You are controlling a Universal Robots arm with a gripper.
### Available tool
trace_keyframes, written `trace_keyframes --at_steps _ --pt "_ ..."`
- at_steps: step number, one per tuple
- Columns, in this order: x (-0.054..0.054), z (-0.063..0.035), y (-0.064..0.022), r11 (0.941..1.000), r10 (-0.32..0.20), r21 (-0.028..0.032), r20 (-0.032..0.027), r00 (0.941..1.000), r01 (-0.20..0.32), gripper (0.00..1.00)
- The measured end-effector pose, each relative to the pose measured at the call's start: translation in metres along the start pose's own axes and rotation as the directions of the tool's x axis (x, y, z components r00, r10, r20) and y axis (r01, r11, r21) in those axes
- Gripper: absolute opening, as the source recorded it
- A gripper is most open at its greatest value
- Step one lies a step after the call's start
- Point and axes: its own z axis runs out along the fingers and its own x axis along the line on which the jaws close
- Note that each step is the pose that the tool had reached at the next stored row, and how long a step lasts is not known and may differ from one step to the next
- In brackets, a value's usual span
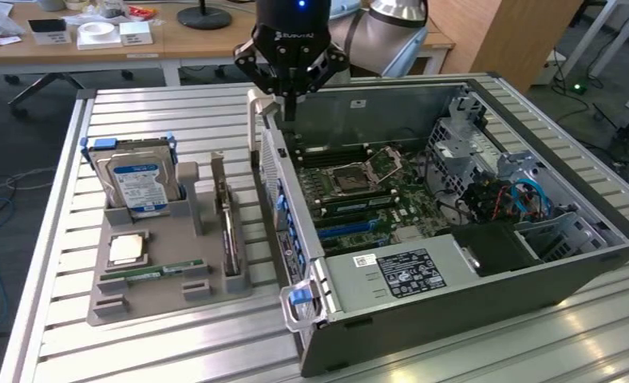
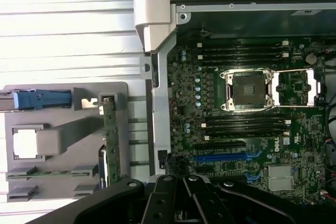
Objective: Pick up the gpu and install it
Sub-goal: 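Reach for the gpu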
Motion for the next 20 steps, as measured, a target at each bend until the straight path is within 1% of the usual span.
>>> trace_keyframes --at_steps 6,20 --pt "0.013 -0.0002 -0.0010 1.0000 0.000 0.0000 0.0000 1.0000 0.000 0.11" --pt "0.059 -0.0002 -0.0044 1.0000 0.001 -0.0001 0.0001 1.0000 -0.001 0.11"
